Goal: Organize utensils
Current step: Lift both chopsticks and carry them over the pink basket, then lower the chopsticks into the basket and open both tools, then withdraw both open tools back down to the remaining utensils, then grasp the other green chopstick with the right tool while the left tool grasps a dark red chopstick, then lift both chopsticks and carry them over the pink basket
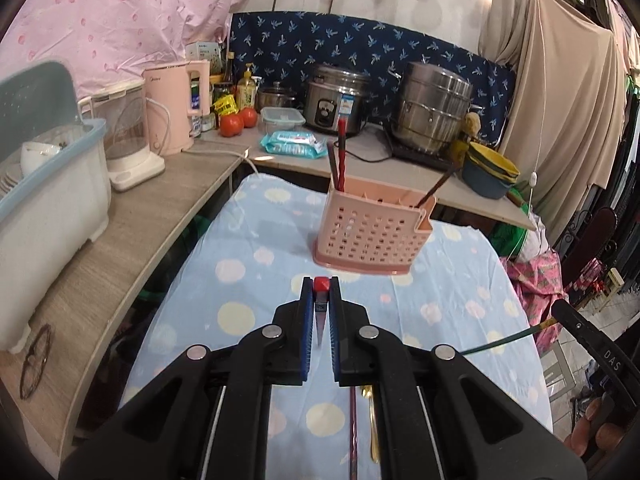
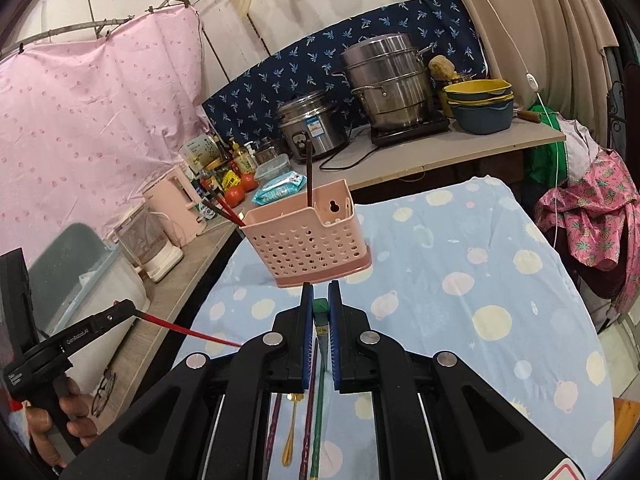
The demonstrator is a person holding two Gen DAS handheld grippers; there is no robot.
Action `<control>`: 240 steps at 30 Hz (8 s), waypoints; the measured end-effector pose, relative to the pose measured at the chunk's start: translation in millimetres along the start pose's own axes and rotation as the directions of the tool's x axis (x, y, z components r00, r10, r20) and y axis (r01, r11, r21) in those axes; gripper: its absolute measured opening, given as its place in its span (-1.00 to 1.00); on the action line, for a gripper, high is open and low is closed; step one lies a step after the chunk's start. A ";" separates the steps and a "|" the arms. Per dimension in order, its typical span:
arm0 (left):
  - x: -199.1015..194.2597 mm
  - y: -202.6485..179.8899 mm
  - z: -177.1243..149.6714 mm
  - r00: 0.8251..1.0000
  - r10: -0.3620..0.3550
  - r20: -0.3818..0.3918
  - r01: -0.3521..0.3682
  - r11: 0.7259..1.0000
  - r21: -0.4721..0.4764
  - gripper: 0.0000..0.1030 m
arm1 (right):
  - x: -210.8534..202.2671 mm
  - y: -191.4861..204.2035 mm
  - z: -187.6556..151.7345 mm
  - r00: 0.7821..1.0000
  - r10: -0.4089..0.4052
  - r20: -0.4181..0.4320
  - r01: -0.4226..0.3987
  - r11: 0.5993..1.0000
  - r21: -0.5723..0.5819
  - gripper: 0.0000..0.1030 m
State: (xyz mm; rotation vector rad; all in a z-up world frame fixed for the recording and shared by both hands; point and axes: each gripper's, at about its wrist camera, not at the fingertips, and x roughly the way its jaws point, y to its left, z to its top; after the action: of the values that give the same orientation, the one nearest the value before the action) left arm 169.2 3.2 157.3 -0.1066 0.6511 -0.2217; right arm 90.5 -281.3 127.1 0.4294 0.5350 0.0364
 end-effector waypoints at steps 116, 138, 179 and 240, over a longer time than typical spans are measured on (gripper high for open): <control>75.2 -44.6 96.3 0.985 0.128 0.113 -0.137 0.987 0.081 -0.04 | 103.9 47.2 72.1 0.999 0.031 0.012 -0.030 0.994 -0.108 -0.30; 45.0 -32.3 7.7 0.990 0.142 -0.008 -0.141 0.985 0.099 -0.04 | 60.2 41.0 -25.8 0.993 -0.018 -0.114 -0.002 0.986 -0.166 -0.30; 60.3 -9.0 -171.4 0.931 0.128 -0.342 -0.091 0.988 0.123 -0.04 | 50.8 14.7 -186.7 0.900 -0.100 -0.425 0.017 0.981 -0.196 -0.36; 34.1 -24.6 -156.8 0.952 0.001 -0.305 0.029 0.995 0.095 -0.86 | 25.4 11.7 -153.1 0.943 -0.091 -0.320 0.044 0.987 -0.152 -0.87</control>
State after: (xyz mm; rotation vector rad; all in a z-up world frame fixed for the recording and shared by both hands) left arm 95.5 -33.3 17.3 0.0190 0.9462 -0.2865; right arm 36.5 -207.7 1.0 0.2645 0.8681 0.0805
